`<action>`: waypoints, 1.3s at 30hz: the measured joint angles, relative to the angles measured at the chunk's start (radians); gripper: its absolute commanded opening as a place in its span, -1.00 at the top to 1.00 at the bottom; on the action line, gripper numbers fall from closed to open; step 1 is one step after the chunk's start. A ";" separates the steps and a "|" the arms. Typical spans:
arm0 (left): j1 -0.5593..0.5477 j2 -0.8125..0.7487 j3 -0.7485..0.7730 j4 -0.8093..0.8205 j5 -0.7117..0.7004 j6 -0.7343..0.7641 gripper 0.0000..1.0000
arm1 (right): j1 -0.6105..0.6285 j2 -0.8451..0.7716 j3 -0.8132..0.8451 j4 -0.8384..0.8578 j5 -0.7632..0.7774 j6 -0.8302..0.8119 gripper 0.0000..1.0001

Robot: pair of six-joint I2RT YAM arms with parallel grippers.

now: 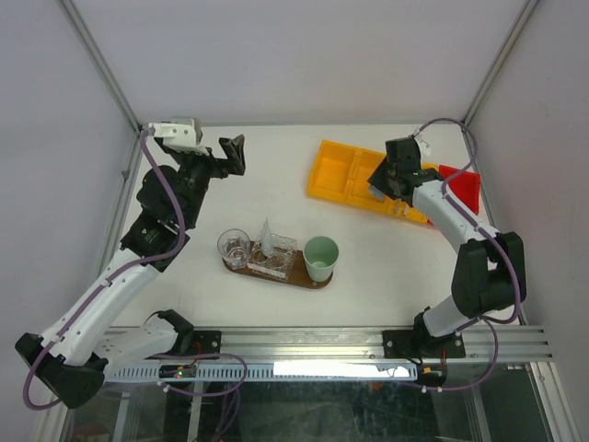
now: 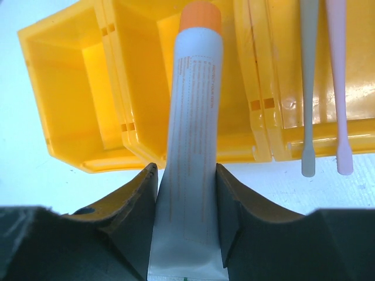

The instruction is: Prepare toiletry sets of a toothbrush and toothpaste on the tray

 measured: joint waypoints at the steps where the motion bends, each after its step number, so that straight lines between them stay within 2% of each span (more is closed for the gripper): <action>1: 0.000 0.003 0.000 0.000 0.000 0.000 -0.98 | -0.006 -0.020 -0.020 0.017 -0.008 0.007 0.23; 8: 0.000 0.034 0.013 -0.033 0.042 -0.027 -0.98 | -0.057 -0.107 -0.154 0.169 -0.097 0.071 0.25; 12: 0.000 0.077 0.064 -0.084 0.163 -0.083 -0.98 | -0.094 -0.111 -0.216 0.256 -0.164 0.135 0.25; 14: 0.000 0.111 0.102 -0.110 0.245 -0.129 -0.97 | -0.109 -0.111 -0.237 0.286 -0.203 0.171 0.24; 18: 0.000 0.183 0.157 -0.122 0.399 -0.256 -0.77 | -0.132 -0.112 -0.241 0.343 -0.282 0.225 0.24; 22: -0.034 0.252 0.165 -0.090 0.483 -0.423 -0.77 | -0.148 -0.123 -0.241 0.382 -0.346 0.259 0.24; 26: -0.163 0.338 0.163 -0.027 0.437 -0.534 -0.73 | -0.156 -0.144 -0.240 0.400 -0.390 0.292 0.24; 30: -0.307 0.450 0.164 0.050 0.330 -0.579 -0.59 | -0.156 -0.183 -0.244 0.414 -0.426 0.340 0.24; 39: -0.458 0.697 0.204 0.113 0.042 -0.517 -0.33 | -0.158 -0.288 -0.270 0.411 -0.453 0.384 0.24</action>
